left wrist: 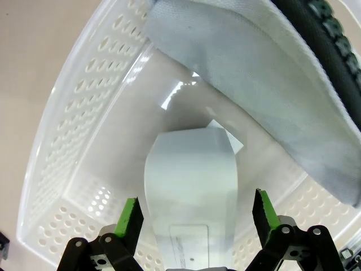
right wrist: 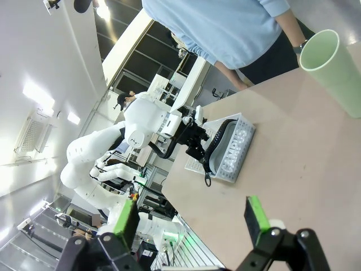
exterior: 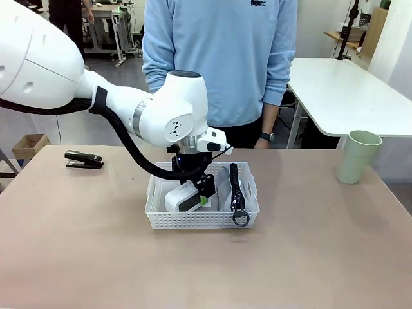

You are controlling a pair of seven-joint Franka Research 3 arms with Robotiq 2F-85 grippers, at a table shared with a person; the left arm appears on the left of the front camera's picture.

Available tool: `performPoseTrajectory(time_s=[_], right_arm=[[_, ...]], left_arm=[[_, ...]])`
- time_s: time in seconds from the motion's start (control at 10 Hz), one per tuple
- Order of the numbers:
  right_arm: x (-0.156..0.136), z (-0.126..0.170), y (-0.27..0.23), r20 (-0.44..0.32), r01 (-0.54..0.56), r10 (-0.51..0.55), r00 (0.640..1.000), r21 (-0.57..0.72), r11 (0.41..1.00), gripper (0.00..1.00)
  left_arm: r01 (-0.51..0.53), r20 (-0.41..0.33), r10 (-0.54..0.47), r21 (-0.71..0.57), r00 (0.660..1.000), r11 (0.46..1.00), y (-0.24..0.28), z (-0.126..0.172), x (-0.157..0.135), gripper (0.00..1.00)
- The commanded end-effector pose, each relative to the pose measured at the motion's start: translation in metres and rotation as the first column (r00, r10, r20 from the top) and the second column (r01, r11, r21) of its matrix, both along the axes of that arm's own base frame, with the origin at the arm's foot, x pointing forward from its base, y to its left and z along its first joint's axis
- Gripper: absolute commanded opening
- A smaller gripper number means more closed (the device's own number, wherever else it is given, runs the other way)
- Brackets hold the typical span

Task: Efficiently arrange items inside the basket to fit them all.
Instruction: Pick up the Digital clock and place it inside the Organizing basket.

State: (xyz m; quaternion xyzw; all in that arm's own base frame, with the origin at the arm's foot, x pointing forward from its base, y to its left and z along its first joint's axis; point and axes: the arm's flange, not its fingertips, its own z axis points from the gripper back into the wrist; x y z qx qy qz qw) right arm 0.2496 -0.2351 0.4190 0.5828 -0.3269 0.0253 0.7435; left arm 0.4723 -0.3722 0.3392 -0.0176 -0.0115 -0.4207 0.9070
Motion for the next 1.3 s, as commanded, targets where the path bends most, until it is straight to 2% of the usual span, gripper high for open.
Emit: performPoseTrajectory(time_s=[0.0,0.1,0.2,0.3,0.4,0.5,0.6,0.7,0.8,0.9,1.0,1.2], right_arm=[[0.002,0.003,-0.001,0.036,0.007,-0.008,0.999,0.011,1.0,1.0],[0.002,0.003,-0.001,0.036,0.007,-0.008,0.999,0.011,1.0,1.0],[0.002,0.003,-0.001,0.036,0.007,-0.008,0.999,0.011,1.0,1.0],[0.002,0.003,-0.001,0.036,0.007,-0.008,0.999,0.011,1.0,1.0],[0.002,0.003,-0.001,0.036,0.007,-0.008,0.999,0.011,1.0,1.0],[0.002,0.003,-0.001,0.036,0.007,-0.008,0.999,0.011,1.0,1.0],[0.002,0.003,-0.001,0.036,0.007,-0.008,0.999,0.011,1.0,1.0],[0.002,0.003,-0.001,0.036,0.007,-0.008,0.999,0.011,1.0,1.0],[0.002,0.003,-0.001,0.036,0.007,-0.008,0.999,0.011,1.0,1.0],[0.002,0.003,-0.001,0.036,0.007,-0.008,0.999,0.011,1.0,1.0],[0.002,0.003,-0.001,0.036,0.007,-0.008,0.999,0.011,1.0,1.0],[0.002,0.003,-0.001,0.036,0.007,-0.008,0.999,0.011,1.0,1.0]], left_arm=[[0.014,-0.047,-0.015,-0.04,0.999,0.999,0.027,0.028,-0.027,1.0],[-0.01,-0.046,0.007,-0.069,0.999,0.998,0.048,0.053,-0.043,1.0],[-0.045,-0.005,0.045,-0.138,0.999,0.989,0.07,0.08,-0.062,1.0],[-0.033,0.031,0.04,-0.191,0.999,0.981,0.096,0.108,-0.081,1.0],[0.028,-0.005,-0.03,-0.24,1.0,0.97,0.129,0.136,-0.094,1.0],[0.014,-0.012,-0.018,-0.32,1.0,0.947,0.168,0.158,-0.097,1.0],[-0.009,-0.059,-0.017,-0.416,0.998,0.909,0.211,0.175,-0.097,1.0],[-0.042,-0.144,-0.037,-0.513,0.989,0.857,0.259,0.183,-0.097,1.0],[-0.141,-0.232,-0.016,-0.643,0.973,0.753,0.319,0.184,-0.092,1.0],[-0.284,-0.338,0.03,-0.736,0.941,0.614,0.369,0.176,-0.088,1.0],[-0.427,-0.444,0.072,-0.786,0.893,0.448,0.411,0.166,-0.087,1.0],[-0.518,-0.502,0.143,-0.848,0.853,0.116,0.48,0.131,-0.091,1.0]])
